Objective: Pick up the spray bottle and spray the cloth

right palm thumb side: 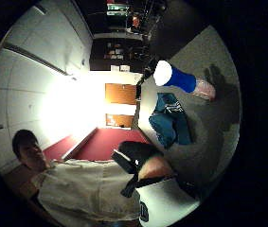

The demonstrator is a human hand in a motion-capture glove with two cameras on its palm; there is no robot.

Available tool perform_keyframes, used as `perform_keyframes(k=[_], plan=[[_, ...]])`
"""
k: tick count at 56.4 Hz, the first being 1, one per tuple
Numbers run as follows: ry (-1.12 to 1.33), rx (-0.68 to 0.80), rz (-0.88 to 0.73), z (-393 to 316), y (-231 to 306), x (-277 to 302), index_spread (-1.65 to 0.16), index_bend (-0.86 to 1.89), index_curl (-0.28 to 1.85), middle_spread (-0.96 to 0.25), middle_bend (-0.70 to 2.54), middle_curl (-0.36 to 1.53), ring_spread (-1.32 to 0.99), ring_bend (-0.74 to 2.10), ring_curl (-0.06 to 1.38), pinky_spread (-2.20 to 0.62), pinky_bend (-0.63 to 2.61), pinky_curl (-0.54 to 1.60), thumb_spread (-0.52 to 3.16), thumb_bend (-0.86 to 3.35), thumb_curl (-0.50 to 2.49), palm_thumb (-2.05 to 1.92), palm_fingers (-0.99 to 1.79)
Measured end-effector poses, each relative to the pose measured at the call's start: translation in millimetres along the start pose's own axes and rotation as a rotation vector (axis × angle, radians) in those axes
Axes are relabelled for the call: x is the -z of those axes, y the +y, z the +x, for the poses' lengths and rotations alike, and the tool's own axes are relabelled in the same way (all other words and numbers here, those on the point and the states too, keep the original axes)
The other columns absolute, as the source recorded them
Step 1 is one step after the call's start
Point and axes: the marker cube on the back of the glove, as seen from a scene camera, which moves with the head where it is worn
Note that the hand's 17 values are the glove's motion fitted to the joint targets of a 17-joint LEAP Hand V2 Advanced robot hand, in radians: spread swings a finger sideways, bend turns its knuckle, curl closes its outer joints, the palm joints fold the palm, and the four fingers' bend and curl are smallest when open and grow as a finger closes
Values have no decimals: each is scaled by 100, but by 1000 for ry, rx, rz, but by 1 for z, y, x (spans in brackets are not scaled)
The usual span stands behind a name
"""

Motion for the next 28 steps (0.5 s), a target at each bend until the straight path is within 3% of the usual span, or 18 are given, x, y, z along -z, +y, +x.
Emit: perform_keyframes(k=[7, 28], plan=[[-291, 2, 130, -39, -30, -2, -47, 6, 5, -1, 15, 25, 10, 30, 28, 26, 53, 37, 79, -5, 31, 36, -21], [-377, -16, 99, -42, -54, -30, -47, 7, 4, 1, 15, 23, 11, 28, 28, 26, 50, 35, 77, -4, 32, 31, -20]])
